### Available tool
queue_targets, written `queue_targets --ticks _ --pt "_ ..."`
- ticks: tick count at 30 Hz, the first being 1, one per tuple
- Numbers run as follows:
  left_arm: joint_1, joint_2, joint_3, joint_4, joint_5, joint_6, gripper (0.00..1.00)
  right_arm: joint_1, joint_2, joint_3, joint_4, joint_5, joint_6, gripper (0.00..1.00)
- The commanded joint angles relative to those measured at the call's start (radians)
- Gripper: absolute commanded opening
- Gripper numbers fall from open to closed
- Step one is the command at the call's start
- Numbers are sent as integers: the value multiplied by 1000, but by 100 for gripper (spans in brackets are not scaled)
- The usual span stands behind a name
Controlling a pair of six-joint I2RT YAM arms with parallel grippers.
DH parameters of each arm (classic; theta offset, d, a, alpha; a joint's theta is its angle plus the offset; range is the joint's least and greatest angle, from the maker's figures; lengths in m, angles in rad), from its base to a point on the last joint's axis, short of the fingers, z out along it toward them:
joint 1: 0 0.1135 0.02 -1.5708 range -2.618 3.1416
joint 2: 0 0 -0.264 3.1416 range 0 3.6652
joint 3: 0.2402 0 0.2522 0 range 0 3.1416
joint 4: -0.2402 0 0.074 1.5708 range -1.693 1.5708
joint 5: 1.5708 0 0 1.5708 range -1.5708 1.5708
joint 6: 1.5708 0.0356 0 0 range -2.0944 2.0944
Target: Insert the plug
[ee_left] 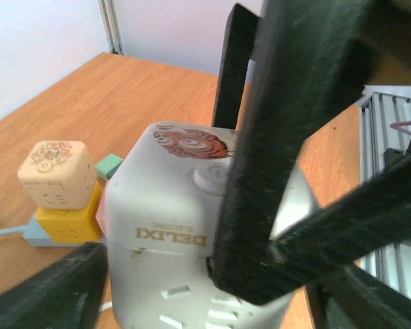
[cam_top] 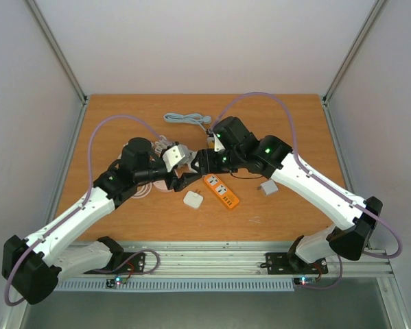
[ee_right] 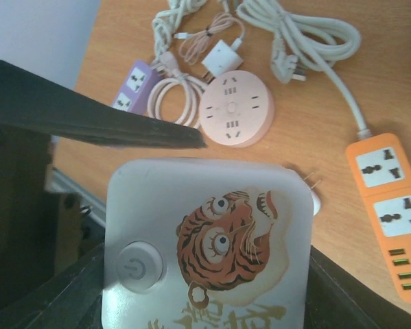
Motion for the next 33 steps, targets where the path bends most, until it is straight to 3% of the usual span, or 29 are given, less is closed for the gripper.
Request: queue_targets --ticks 1,3,4,10,16,21,28,33 --pt "-6 -22 52 41 -26 -67 83 1 -24 7 -13 100 -36 41" --pt "-6 -40 55 34 -67 -100 98 -10 -39 9 -19 122 -71 41" --pt "-6 -55 56 33 -93 -123 99 -18 -46 9 -23 134 -91 40" --pt "-6 -134 91 -39 -311 -217 99 -106 -90 -26 -19 150 -266 39" --pt "-3 -203 111 -114 -617 -486 99 -264 -56 -62 -19 71 -342 39" --pt "0 -255 176 -248 -705 -606 99 -389 -11 -94 31 -35 -397 39" --pt "3 -259 242 -335 -690 -453 99 -479 95 -120 146 -156 -440 39" --pt "3 -241 206 -341 -687 -318 99 -480 169 -95 142 -152 -483 38"
